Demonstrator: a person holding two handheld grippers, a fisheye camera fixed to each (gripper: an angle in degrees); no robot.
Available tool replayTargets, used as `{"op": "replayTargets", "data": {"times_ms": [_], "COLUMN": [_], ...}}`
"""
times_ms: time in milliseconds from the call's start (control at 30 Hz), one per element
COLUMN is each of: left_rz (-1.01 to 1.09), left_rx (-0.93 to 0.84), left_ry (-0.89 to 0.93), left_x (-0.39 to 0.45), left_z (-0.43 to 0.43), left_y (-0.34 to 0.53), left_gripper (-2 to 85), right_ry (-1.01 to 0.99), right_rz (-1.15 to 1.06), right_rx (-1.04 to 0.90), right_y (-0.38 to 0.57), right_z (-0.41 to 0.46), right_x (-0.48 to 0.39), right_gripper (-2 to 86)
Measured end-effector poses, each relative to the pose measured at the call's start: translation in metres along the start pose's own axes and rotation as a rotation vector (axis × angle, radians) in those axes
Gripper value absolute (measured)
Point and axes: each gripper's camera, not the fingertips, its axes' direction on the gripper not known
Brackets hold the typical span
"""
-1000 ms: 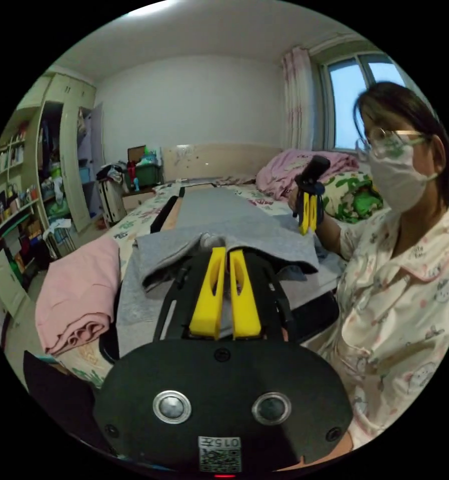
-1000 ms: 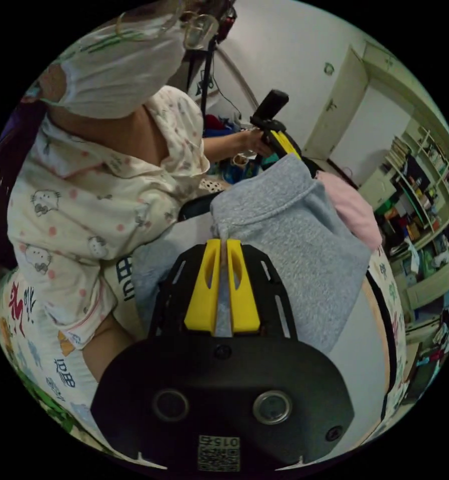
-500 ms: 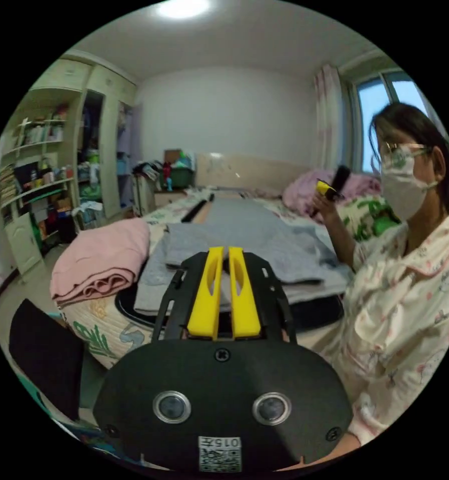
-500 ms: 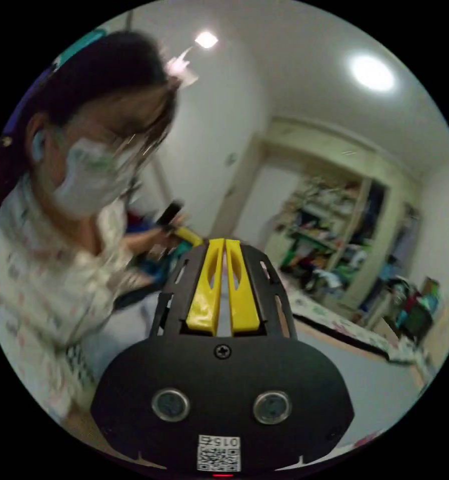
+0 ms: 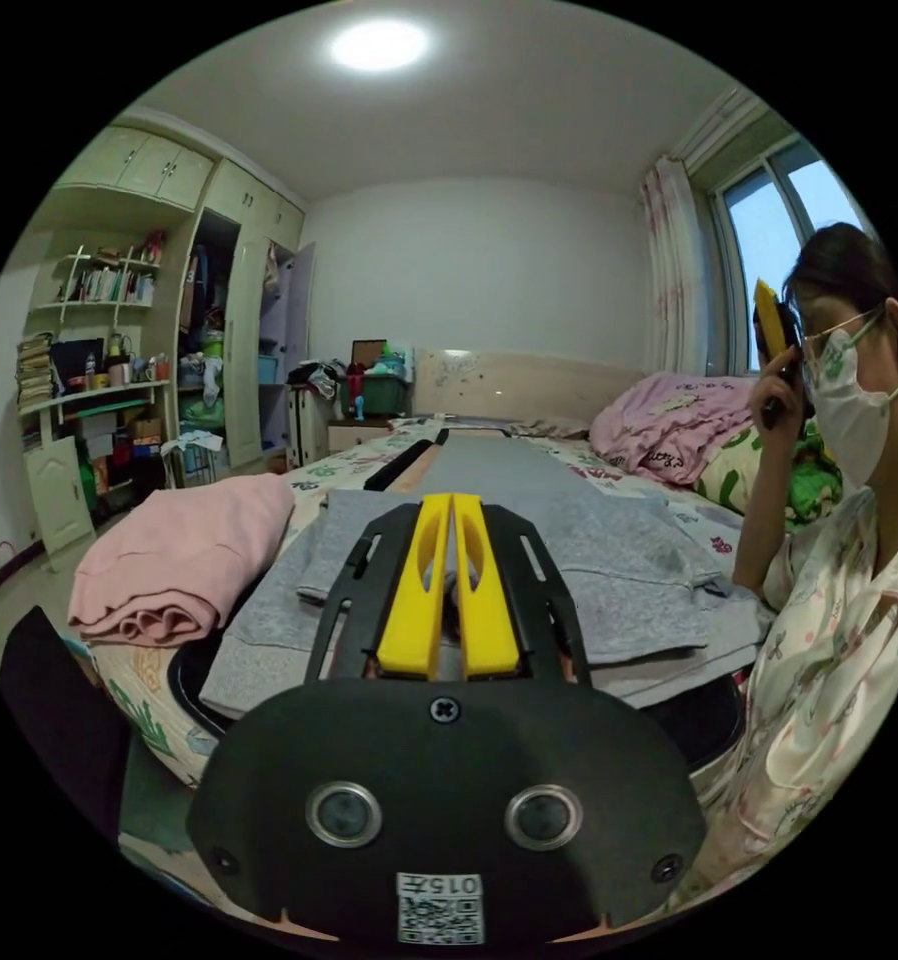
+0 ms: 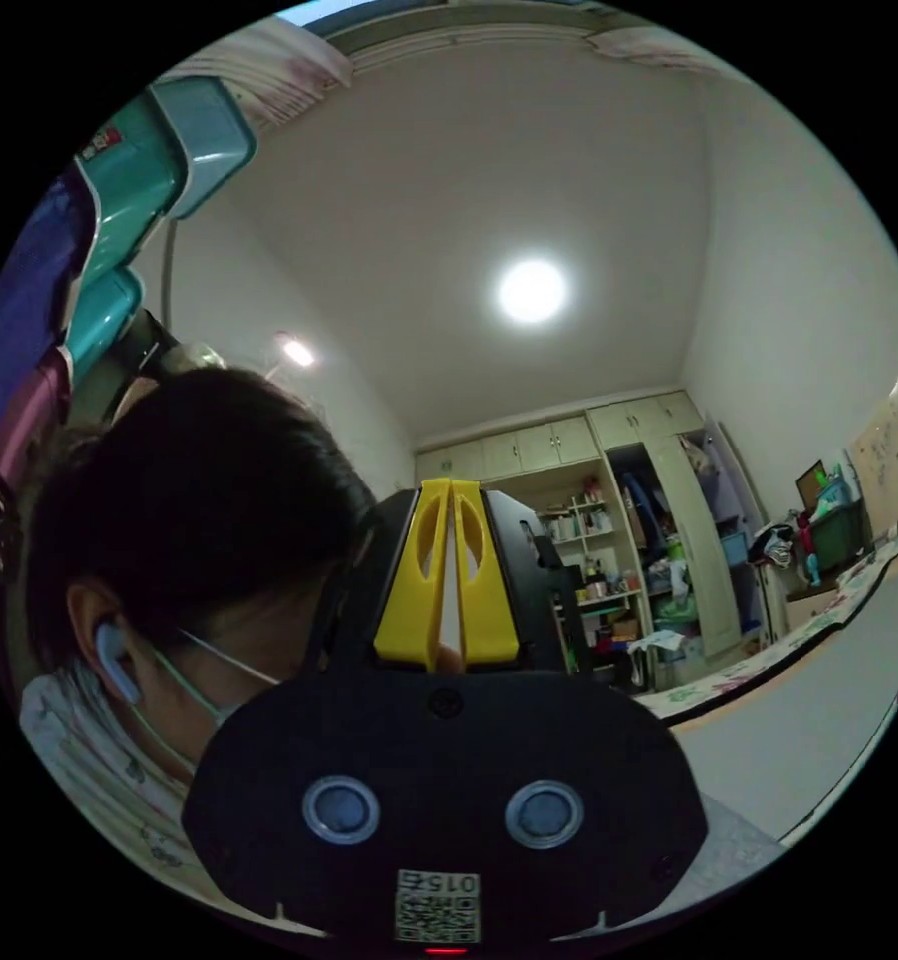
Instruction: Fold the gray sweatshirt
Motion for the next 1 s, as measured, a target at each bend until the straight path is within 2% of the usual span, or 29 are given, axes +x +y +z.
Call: {"op": "replayTargets", "data": {"times_ms": [267, 433, 567, 667, 800, 900, 967, 1000], "left_rz": [0.001, 0.002, 0.087, 0.199, 0.387, 0.515, 0.582, 0.629], "left_rx": [-0.014, -0.012, -0.011, -0.025, -0.077, -0.174, -0.261, -0.323], "left_ry": [-0.022, -0.007, 0.003, 0.071, 0.291, 0.463, 0.510, 0.538], "left_x": [-0.013, -0.023, -0.017, 0.001, 0.037, 0.070, 0.093, 0.108], "left_z": [-0.011, -0.014, -0.013, -0.008, 0.015, 0.053, 0.081, 0.100], "left_y": [-0.042, -0.084, -0.141, -0.195, -0.275, -0.322, -0.343, -0.353], "left_gripper": [-0.9, -0.8, -0.1, 2.6, 6.9, 8.5, 9.6, 10.2], "right_ry": [0.019, 0.021, -0.009, -0.011, 0.006, 0.322, 0.561, 0.592], "right_rz": [-0.141, -0.151, -0.140, -0.157, -0.241, -0.396, -0.464, -0.483], "right_rx": [0.182, 0.216, 0.217, 0.167, 0.137, -0.007, -0.376, -0.488], "right_y": [-0.001, -0.002, -0.007, -0.011, -0.018, -0.031, -0.039, -0.036], "right_z": [-0.044, -0.044, -0.035, -0.017, 0.000, 0.025, 0.066, 0.077], "right_x": [-0.020, -0.019, -0.010, -0.007, -0.005, 0.007, 0.047, 0.060], "right_gripper": [-0.6, -0.7, -0.7, -0.7, -0.7, -0.8, -0.4, -0.2]}}
